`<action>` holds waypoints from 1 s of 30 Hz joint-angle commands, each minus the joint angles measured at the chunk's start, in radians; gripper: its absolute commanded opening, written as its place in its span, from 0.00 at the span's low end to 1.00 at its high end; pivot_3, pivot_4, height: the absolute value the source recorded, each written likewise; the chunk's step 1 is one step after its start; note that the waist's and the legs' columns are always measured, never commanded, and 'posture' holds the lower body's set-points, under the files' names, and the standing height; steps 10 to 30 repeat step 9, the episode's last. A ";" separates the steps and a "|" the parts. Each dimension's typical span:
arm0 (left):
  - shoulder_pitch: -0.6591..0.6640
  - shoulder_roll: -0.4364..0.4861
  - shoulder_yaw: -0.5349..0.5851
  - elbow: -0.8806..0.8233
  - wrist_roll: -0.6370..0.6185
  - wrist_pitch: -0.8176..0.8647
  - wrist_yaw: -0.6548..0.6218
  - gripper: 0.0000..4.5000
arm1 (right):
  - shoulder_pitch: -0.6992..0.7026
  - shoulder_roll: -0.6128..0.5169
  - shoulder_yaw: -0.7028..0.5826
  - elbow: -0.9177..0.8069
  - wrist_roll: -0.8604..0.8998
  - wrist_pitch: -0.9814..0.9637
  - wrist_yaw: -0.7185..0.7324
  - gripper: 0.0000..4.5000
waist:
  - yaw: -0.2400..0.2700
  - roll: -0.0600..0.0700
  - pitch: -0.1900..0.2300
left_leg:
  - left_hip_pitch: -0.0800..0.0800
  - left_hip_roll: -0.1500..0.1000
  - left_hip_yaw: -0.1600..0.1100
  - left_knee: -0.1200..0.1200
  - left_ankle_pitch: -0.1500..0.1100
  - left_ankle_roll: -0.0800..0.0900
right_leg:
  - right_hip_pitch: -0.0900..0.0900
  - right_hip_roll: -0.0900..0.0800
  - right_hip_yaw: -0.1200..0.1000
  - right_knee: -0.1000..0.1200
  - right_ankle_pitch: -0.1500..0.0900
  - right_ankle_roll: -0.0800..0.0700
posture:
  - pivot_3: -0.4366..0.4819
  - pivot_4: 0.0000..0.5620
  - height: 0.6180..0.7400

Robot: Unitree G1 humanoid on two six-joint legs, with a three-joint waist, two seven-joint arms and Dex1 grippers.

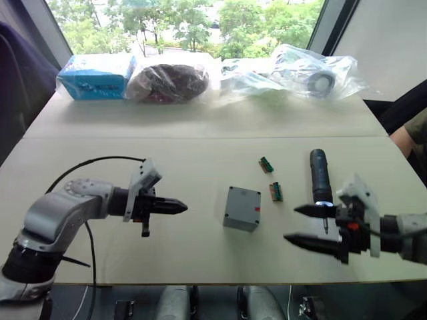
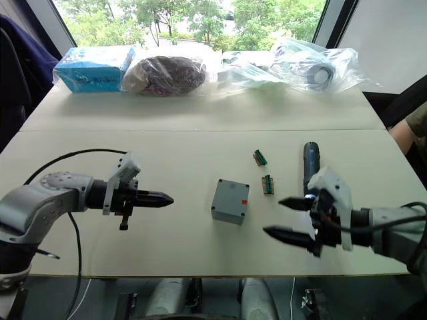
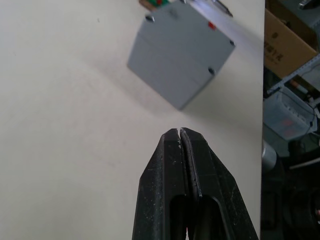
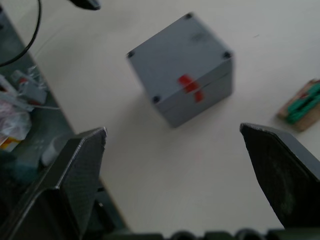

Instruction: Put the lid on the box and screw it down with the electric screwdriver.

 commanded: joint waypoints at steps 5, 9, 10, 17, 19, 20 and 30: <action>0.135 0.032 0.021 -0.132 -0.059 -0.004 0.012 0.00 | 0.228 -0.016 -0.025 -0.015 -0.131 -0.159 0.093 1.00 | 0.001 -0.003 -0.002 | 0.002 0.000 -0.001 0.000 0.001 -0.001 | 0.001 0.000 0.001 0.000 -0.002 -0.003 | 0.48 0.27 1.00; 0.150 0.035 0.008 -0.116 -0.027 -0.057 0.022 0.00 | 0.233 -0.014 -0.010 -0.008 -0.139 -0.181 0.088 1.00 | 0.001 -0.003 -0.002 | 0.003 0.000 -0.001 0.000 0.001 -0.001 | 0.002 0.000 0.001 0.001 -0.002 -0.004 | 0.48 0.27 1.00; 0.150 0.035 0.008 -0.116 -0.027 -0.057 0.022 0.00 | 0.233 -0.014 -0.010 -0.008 -0.139 -0.181 0.088 1.00 | 0.001 -0.003 -0.002 | 0.003 0.000 -0.001 0.000 0.001 -0.001 | 0.002 0.000 0.001 0.001 -0.002 -0.004 | 0.48 0.27 1.00; 0.150 0.035 0.008 -0.116 -0.027 -0.057 0.022 0.00 | 0.233 -0.014 -0.010 -0.008 -0.139 -0.181 0.088 1.00 | 0.001 -0.003 -0.002 | 0.003 0.000 -0.001 0.000 0.001 -0.001 | 0.002 0.000 0.001 0.001 -0.002 -0.004 | 0.48 0.27 1.00; 0.150 0.035 0.008 -0.116 -0.027 -0.057 0.022 0.00 | 0.233 -0.014 -0.010 -0.008 -0.139 -0.181 0.088 1.00 | 0.001 -0.003 -0.002 | 0.003 0.000 -0.001 0.000 0.001 -0.001 | 0.002 0.000 0.001 0.001 -0.002 -0.004 | 0.48 0.27 1.00; 0.150 0.035 0.008 -0.116 -0.027 -0.057 0.022 0.00 | 0.233 -0.014 -0.010 -0.008 -0.139 -0.181 0.088 1.00 | 0.001 -0.003 -0.002 | 0.003 0.000 -0.001 0.000 0.001 -0.001 | 0.002 0.000 0.001 0.001 -0.002 -0.004 | 0.48 0.27 1.00; 0.150 0.035 0.008 -0.116 -0.027 -0.057 0.022 0.00 | 0.233 -0.014 -0.010 -0.008 -0.139 -0.181 0.088 1.00 | 0.001 -0.003 -0.002 | 0.003 0.000 -0.001 0.000 0.001 -0.001 | 0.002 0.000 0.001 0.001 -0.002 -0.004 | 0.48 0.27 1.00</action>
